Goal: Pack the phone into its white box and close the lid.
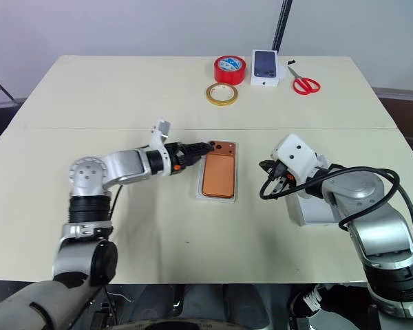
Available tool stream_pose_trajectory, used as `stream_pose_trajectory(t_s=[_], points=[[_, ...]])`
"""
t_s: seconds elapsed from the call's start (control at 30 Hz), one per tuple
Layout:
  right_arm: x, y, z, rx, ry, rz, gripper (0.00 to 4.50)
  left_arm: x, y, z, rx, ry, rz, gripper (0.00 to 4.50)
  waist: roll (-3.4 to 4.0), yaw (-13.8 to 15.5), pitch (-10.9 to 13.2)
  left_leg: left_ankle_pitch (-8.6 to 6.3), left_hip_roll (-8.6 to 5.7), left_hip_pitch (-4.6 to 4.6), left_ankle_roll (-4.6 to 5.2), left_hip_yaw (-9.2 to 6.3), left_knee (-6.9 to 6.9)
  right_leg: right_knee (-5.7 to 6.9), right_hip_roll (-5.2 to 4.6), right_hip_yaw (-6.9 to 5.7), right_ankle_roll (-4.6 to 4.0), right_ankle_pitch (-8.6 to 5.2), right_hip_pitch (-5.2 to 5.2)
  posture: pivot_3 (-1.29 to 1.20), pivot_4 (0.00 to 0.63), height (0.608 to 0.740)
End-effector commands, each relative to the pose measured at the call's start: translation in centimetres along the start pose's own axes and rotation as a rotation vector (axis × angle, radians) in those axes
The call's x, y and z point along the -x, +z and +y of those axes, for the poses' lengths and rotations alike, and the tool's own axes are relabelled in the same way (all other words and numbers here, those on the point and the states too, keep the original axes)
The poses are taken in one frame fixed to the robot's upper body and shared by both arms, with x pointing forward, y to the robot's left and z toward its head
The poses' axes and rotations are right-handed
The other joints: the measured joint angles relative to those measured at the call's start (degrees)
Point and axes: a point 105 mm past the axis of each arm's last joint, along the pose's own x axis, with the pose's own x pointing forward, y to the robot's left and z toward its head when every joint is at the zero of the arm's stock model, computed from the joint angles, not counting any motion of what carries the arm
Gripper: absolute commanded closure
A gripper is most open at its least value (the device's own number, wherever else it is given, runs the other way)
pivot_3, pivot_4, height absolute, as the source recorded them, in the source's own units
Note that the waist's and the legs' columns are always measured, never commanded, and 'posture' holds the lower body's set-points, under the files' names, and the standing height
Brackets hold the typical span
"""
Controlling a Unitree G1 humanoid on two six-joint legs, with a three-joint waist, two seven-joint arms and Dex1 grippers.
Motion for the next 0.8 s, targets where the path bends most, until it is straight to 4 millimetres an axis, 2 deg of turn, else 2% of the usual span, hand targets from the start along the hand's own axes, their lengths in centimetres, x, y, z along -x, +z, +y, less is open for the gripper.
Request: stream_pose_trajectory(t_s=[0.03,0.1,0.2,0.33,0.4,0.5,0.63,0.8], points=[[-0.3,0.8,-0.2,0.1,-0.026,0.009,4.5,2.1,2.2,-0.6,-0.14,0.03,-0.067,0.75,0.0,0.07,0.0,0.0,0.0,0.0,0.0,0.0,0.01,0.0,-0.01,0.0,0.0,0.0,0.0,0.0,0.15,0.74],[-0.9,0.3,-0.2,0.112,-0.03,0.038,4.5,3.1,2.6,0.2,-0.231,0.09,-0.068,0.75,0.0,0.1,0.0,0.0,-0.02,0.0,0.0,0.0,0.01,-0.01,-0.02,0.0,0.0,0.0,0.0,0.0,0.15,0.74],[-2.1,-0.2,-0.5,0.107,-0.056,0.081,4.5,3.6,1.9,2.3,-0.41,0.225,-0.023,1.56,0.01,0.03,0.01,0.01,-0.03,0.01,-0.01,0.0,0.0,-0.01,-0.02,0.0,0.0,0.0,0.01,0.0,0.15,0.74],[-3.8,-0.5,-1.1,0.127,-0.102,0.129,4.5,2.7,0.3,3.1,-0.511,0.235,0.038,3.66,0.02,0.24,0.02,0.02,-0.06,0.01,-0.03,0.0,-0.01,-0.01,-0.06,0.0,-0.01,0.0,0.01,0.0,0.15,0.74],[-4.4,-0.3,-1.3,0.148,-0.117,0.134,4.5,2.2,-0.4,3.2,-0.526,0.226,0.06,4.43,0.02,0.23,0.02,0.01,-0.07,-0.03,-0.02,-0.01,0.0,-0.02,-0.1,0.0,-0.01,0.0,0.0,0.0,0.15,0.74],[-4.9,1.0,-1.2,0.173,-0.128,0.101,4.5,1.7,-1.0,3.3,-0.539,0.213,0.085,4.43,0.02,0.05,0.03,-0.01,-0.05,-0.07,0.02,-0.01,-0.01,-0.03,-0.09,0.01,-0.01,0.0,-0.05,0.0,0.15,0.74],[-5.7,3.7,0.1,0.145,-0.077,-0.006,4.5,1.9,-1.0,2.8,-0.595,0.138,0.051,4.43,0.05,-0.43,0.04,-0.05,0.02,-0.07,0.09,0.01,-0.04,0.0,-0.03,0.01,-0.01,0.0,-0.1,0.0,0.15,0.74],[-8.0,6.6,2.6,0.095,-0.001,-0.09,4.5,4.3,-0.7,2.9,-0.795,0.049,0.023,4.43,0.08,-0.54,0.06,-0.03,0.1,-0.06,0.06,0.03,-0.1,0.02,0.01,0.03,-0.02,0.0,-0.17,0.0,0.15,0.74]])
